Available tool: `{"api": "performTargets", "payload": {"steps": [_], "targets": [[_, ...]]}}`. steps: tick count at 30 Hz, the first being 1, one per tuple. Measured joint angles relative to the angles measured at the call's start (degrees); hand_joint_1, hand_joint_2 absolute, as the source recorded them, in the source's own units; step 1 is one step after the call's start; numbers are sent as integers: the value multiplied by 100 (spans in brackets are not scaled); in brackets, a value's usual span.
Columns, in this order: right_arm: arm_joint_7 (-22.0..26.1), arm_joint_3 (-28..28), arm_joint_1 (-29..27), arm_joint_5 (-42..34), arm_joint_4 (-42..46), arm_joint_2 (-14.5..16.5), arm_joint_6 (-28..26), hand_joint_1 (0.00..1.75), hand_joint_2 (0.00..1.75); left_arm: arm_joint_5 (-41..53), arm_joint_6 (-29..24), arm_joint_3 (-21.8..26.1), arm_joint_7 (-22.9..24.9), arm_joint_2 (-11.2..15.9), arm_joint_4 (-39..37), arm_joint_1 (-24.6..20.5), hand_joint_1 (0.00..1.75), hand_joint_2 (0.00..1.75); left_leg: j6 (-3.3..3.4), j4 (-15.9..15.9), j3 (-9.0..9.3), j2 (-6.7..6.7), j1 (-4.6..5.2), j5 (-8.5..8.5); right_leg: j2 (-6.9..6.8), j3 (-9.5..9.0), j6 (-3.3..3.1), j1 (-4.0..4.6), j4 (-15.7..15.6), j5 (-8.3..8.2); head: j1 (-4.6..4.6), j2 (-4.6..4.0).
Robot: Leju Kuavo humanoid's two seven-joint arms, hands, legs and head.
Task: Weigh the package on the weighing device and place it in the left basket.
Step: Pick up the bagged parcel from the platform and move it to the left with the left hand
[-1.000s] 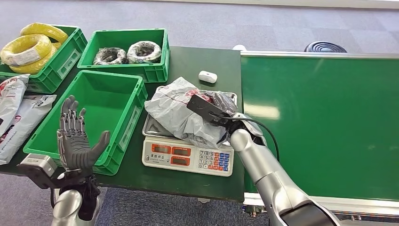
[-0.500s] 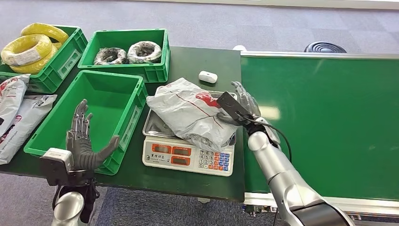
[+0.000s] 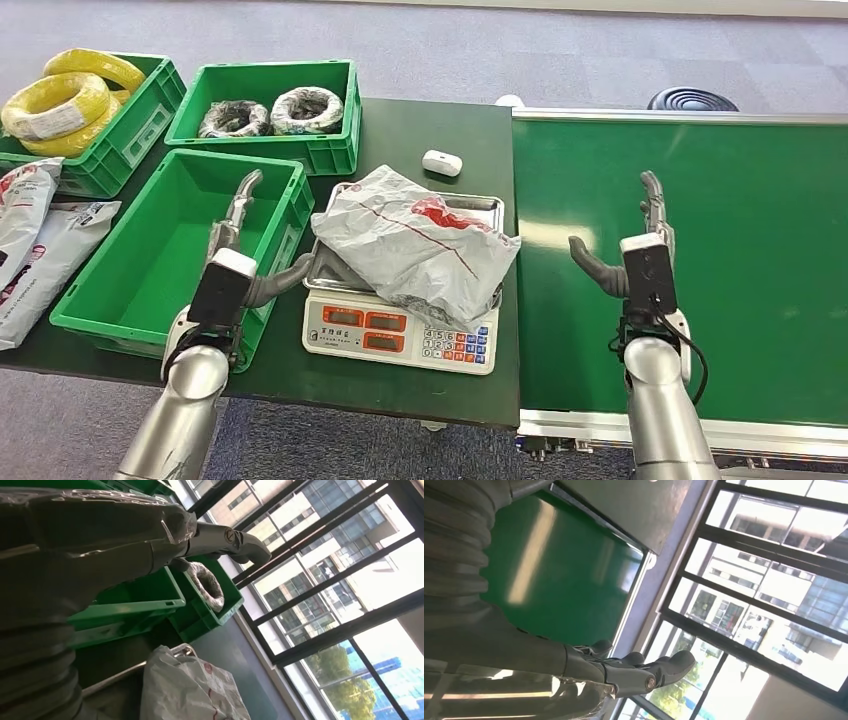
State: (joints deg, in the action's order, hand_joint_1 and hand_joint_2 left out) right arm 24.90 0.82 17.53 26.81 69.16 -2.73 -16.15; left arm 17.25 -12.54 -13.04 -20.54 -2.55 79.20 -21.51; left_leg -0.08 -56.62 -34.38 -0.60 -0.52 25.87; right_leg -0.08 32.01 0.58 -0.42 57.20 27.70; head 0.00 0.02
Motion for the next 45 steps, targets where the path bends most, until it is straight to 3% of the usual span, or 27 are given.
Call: {"api": "performTargets", "payload": {"steps": [4,9,15,21,22,26,35,45], "targets": [[64,245,-957,-135,1102,27,-244,0,175,361,-65,-438,213,-95,-638,-633,0,175,0,0,-2,-4,-1,0,-2,2,-1,1,-1,1,3,0],[58,388,-1863,-130,2037,209,-369,0,175,919,135,-1034,700,-401,-1714,-1588,0,175,0,2,-1,14,0,1,10,0,-1,0,0,0,1,0],[96,412,-2182,-187,2457,442,-192,0,175,1485,324,-1603,1045,-917,-3038,-2344,0,175,1,1,1,18,1,0,12,-1,2,-2,0,-2,3,0],[123,414,-2201,-215,2515,523,-96,0,175,1714,558,-1999,1162,-1310,-3989,-2708,2,175,1,0,0,18,3,1,13,0,2,-2,0,-2,2,0],[135,417,-2192,-239,2518,532,-87,0,175,1767,619,-2061,1191,-1359,-4114,-2741,6,175,1,1,0,18,3,1,13,0,2,-2,0,-2,2,0],[155,455,-2135,-289,2522,558,-44,0,175,1980,782,-2304,1329,-1524,-4540,-2814,152,175,1,1,0,19,3,1,13,0,2,-1,0,-2,1,0],[90,530,-2050,-311,2601,635,-11,0,175,2089,849,-2567,1423,-1668,-5033,-3000,165,175,1,1,1,17,3,0,12,-4,2,-2,0,-2,2,-1],[145,679,-2182,-132,2869,864,122,0,175,2253,565,-2557,1439,-1653,-5130,-3073,162,175,1,1,1,18,2,1,12,-3,1,0,1,-2,1,0]]}}
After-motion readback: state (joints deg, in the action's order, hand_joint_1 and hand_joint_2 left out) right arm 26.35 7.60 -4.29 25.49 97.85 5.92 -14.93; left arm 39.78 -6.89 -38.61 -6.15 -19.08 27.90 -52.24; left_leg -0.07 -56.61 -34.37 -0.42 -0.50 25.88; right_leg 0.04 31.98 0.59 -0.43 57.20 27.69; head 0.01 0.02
